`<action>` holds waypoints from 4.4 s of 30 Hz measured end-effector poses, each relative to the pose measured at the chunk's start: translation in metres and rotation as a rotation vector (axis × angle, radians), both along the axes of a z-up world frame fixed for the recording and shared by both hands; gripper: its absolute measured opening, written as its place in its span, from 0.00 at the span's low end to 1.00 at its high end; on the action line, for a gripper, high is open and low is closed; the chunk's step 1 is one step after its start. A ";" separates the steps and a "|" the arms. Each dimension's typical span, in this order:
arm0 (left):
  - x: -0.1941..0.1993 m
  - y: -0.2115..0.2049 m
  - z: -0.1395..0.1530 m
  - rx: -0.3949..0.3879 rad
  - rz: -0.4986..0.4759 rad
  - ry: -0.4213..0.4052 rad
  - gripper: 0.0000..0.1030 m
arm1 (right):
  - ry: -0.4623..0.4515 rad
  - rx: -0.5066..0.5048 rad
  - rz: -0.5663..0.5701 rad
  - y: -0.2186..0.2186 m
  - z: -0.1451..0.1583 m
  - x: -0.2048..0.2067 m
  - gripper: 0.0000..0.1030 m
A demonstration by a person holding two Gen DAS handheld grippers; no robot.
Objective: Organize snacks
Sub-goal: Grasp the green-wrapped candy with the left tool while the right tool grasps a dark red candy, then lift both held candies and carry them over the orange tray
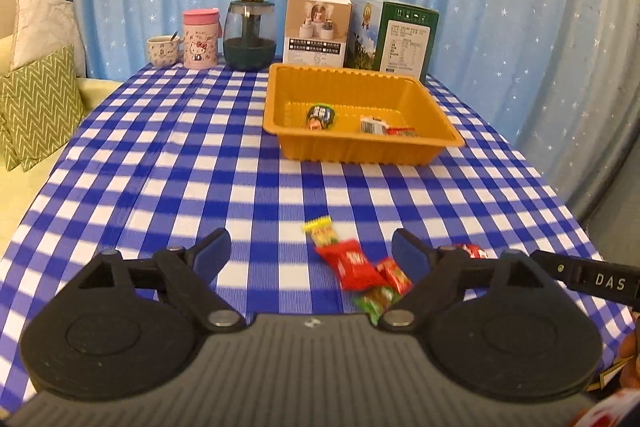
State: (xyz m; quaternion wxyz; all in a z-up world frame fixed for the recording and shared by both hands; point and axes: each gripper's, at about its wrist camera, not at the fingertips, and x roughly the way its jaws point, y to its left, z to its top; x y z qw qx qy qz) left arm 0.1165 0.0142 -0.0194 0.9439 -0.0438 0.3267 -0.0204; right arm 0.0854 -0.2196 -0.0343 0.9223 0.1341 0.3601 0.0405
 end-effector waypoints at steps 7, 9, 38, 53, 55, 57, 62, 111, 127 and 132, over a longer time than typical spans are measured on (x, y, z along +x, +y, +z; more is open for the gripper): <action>-0.025 -0.006 -0.008 -0.001 -0.016 0.027 0.84 | 0.000 0.007 0.005 -0.001 0.005 -0.027 0.57; -0.030 -0.010 -0.011 0.009 -0.026 0.033 0.84 | -0.001 0.005 0.006 -0.001 0.006 -0.029 0.57; 0.024 -0.035 -0.079 0.106 -0.277 0.143 0.55 | 0.062 -0.006 -0.003 -0.006 -0.028 0.000 0.57; 0.046 -0.053 -0.091 0.143 -0.364 0.139 0.35 | 0.087 -0.028 0.002 0.000 -0.044 0.022 0.57; 0.045 -0.055 -0.091 0.144 -0.373 0.141 0.27 | 0.087 -0.033 0.005 0.002 -0.045 0.024 0.57; 0.042 -0.057 -0.091 0.145 -0.367 0.143 0.20 | 0.087 -0.039 0.008 0.003 -0.046 0.026 0.57; 0.034 -0.055 -0.091 0.130 -0.334 0.137 0.19 | 0.085 -0.045 0.026 0.006 -0.049 0.031 0.57; 0.023 -0.016 -0.052 0.044 -0.158 0.100 0.18 | 0.008 -0.133 0.173 0.048 -0.037 0.037 0.24; 0.031 -0.011 -0.030 0.016 -0.151 0.070 0.18 | -0.021 -0.114 0.176 0.045 -0.016 0.035 0.24; 0.048 -0.010 -0.017 0.008 -0.153 0.047 0.18 | -0.043 -0.105 0.186 0.046 -0.003 0.047 0.24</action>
